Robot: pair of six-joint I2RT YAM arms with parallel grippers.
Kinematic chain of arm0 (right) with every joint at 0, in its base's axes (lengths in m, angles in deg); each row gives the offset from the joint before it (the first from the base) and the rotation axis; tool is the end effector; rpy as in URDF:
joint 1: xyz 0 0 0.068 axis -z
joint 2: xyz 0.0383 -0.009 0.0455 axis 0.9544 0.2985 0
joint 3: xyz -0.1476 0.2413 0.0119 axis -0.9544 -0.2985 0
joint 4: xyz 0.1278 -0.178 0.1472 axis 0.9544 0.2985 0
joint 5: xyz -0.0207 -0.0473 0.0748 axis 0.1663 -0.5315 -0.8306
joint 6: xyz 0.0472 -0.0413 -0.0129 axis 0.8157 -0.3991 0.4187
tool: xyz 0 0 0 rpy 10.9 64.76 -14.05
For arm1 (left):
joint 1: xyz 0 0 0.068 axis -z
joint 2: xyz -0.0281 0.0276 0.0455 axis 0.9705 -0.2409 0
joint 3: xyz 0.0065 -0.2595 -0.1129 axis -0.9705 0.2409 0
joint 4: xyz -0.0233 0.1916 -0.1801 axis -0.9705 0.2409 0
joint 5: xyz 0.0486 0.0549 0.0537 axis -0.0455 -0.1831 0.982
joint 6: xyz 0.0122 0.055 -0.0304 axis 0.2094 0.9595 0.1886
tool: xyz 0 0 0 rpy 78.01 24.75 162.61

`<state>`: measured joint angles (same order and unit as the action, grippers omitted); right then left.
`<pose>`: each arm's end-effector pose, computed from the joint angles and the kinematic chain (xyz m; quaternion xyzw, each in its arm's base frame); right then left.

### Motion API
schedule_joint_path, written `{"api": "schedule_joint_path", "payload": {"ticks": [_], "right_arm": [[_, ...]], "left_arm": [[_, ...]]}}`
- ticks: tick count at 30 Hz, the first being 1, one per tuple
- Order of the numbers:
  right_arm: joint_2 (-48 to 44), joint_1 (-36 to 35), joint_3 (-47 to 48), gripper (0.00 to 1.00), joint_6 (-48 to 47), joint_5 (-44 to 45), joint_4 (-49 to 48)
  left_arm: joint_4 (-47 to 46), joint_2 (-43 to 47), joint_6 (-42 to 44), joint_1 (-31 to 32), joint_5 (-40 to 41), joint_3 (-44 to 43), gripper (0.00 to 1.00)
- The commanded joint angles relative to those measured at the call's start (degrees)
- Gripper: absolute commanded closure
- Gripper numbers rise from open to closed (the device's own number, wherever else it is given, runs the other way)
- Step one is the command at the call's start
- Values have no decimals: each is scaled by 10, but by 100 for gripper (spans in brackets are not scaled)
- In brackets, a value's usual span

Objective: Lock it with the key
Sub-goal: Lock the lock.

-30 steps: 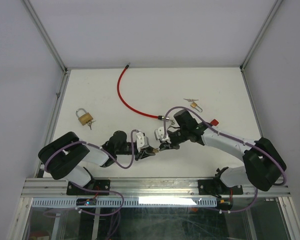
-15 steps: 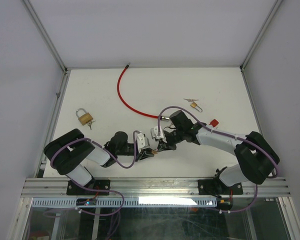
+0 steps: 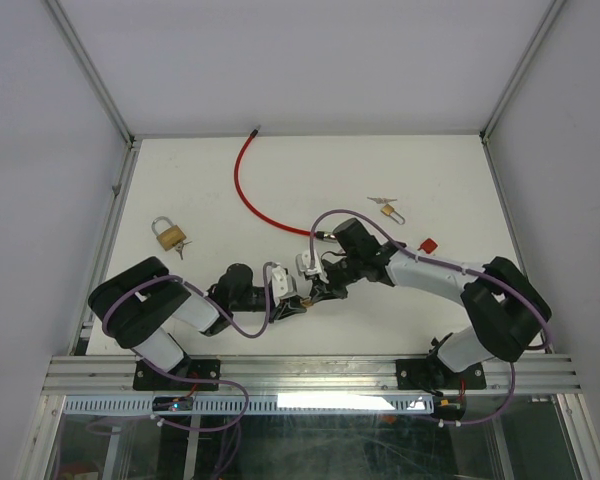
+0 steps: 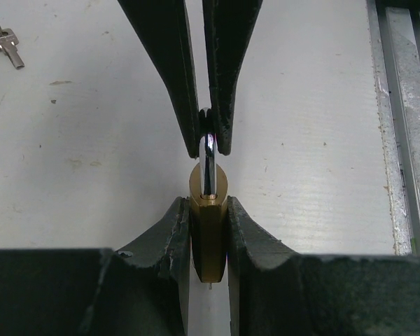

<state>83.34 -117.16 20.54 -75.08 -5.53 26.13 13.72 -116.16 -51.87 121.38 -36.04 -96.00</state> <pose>0.1798 0.2276 0.1811 -0.7064 0.5308 0.3749 0.2806 0.1502 -0.1918 0.1118 0.5319 0.6150 -0.3830 0.4383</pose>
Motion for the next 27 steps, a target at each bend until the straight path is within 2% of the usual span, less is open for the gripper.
{"api": "schedule_joint_path", "payload": {"ticks": [1,10,15,20,22,24,27], "right_arm": [[70,-78,-4,100,-19,-19,-46],[92,-86,11,100,-14,2,-37],[71,-58,39,100,-4,5,-10],[11,4,44,100,-3,-45,16],[-14,29,45,100,-5,-77,26],[-35,49,48,100,-16,-99,45],[-60,79,57,100,-44,-139,87]], "left_arm": [[-120,1,48,10,49,-29,100],[-135,3,42,7,53,-19,100],[-156,10,-4,4,69,-12,99],[-158,52,-61,2,86,0,60],[-149,77,-87,2,92,6,48],[-134,115,-111,1,101,10,40],[-103,172,-143,1,113,19,35]]}}
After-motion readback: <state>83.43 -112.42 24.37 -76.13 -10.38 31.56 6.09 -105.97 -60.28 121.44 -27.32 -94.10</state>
